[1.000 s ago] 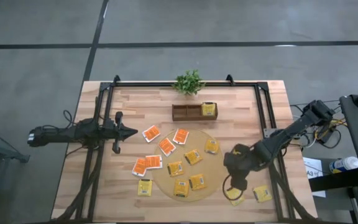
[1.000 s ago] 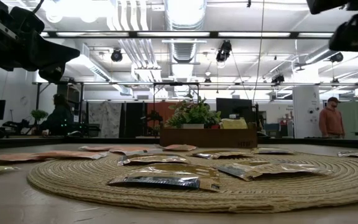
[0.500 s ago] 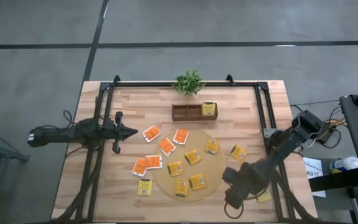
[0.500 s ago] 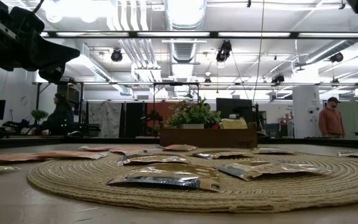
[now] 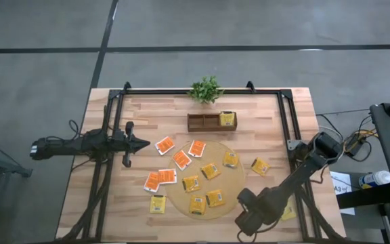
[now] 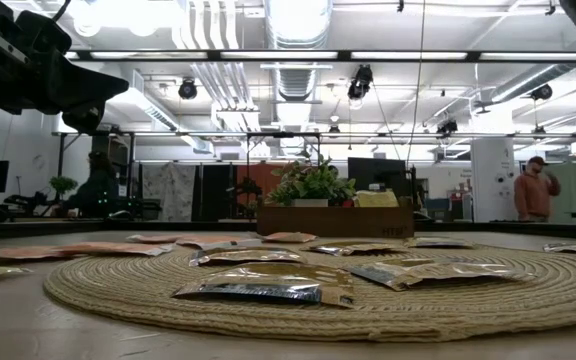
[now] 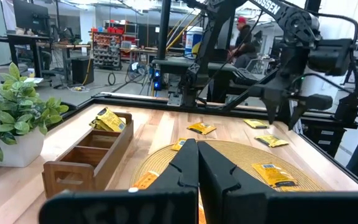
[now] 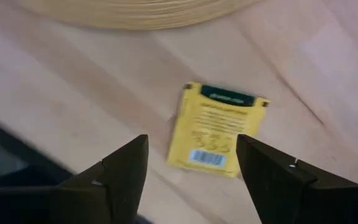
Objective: Pick & Place Tea
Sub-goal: Put the yellow tea bag into the right section of the wooden organizer
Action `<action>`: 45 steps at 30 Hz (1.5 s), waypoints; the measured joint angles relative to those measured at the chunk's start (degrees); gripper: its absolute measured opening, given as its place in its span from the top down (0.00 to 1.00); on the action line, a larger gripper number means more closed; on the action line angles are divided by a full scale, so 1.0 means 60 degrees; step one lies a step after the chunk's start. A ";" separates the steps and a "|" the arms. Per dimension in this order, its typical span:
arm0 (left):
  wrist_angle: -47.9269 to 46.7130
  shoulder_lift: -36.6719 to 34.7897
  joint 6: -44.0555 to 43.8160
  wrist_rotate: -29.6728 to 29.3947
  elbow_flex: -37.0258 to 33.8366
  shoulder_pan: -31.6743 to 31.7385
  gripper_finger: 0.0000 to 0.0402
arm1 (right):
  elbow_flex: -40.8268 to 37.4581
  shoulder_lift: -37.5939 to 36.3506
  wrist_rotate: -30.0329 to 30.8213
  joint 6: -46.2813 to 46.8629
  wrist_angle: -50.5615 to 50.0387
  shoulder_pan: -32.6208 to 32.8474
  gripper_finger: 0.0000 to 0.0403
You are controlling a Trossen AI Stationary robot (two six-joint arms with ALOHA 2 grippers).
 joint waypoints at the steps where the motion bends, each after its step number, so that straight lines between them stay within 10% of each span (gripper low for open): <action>1: 0.0000 0.0003 0.0000 -0.0002 0.0001 0.0002 1.00 | -0.0069 0.0019 0.0004 0.0195 -0.0054 0.0000 0.41; 45: 0.0004 0.0004 0.0000 0.0000 0.0000 -0.0001 1.00 | -0.2597 0.0033 -0.0377 0.0787 0.2592 -0.0261 0.44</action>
